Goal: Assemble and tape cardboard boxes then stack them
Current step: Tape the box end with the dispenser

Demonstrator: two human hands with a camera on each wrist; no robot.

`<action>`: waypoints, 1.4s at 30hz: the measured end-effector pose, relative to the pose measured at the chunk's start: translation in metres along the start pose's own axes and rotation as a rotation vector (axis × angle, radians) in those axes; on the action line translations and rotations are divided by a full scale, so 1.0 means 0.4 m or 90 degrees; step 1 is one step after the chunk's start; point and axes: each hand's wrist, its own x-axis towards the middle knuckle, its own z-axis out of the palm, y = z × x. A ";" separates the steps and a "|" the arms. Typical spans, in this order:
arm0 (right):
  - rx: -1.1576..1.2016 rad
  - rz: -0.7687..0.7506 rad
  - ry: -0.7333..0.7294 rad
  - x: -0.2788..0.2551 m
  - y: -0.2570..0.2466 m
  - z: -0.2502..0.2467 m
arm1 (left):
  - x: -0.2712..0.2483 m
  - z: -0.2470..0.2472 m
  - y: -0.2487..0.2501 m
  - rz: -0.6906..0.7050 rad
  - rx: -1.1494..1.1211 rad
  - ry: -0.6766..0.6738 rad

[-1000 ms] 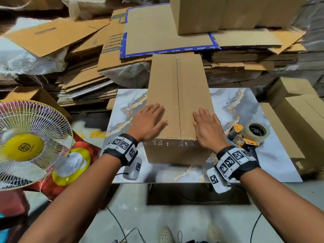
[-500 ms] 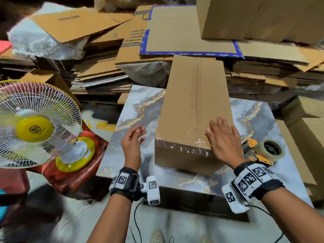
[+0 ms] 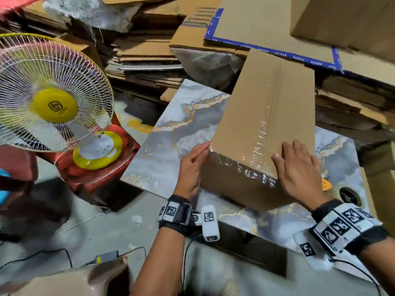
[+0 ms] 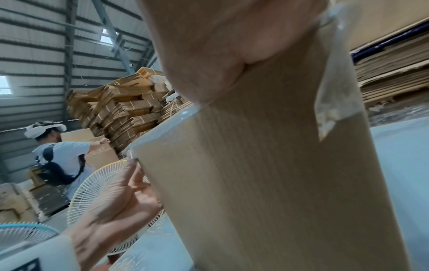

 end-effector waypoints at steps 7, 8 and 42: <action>-0.007 -0.029 0.008 0.003 0.003 0.000 | -0.017 0.021 -0.061 0.161 0.072 0.076; -0.005 -0.032 0.009 0.002 0.004 -0.001 | -0.017 0.024 -0.067 0.175 0.079 0.084; -0.011 -0.051 0.031 -0.001 -0.005 -0.012 | 0.004 0.001 -0.056 0.123 0.320 -0.021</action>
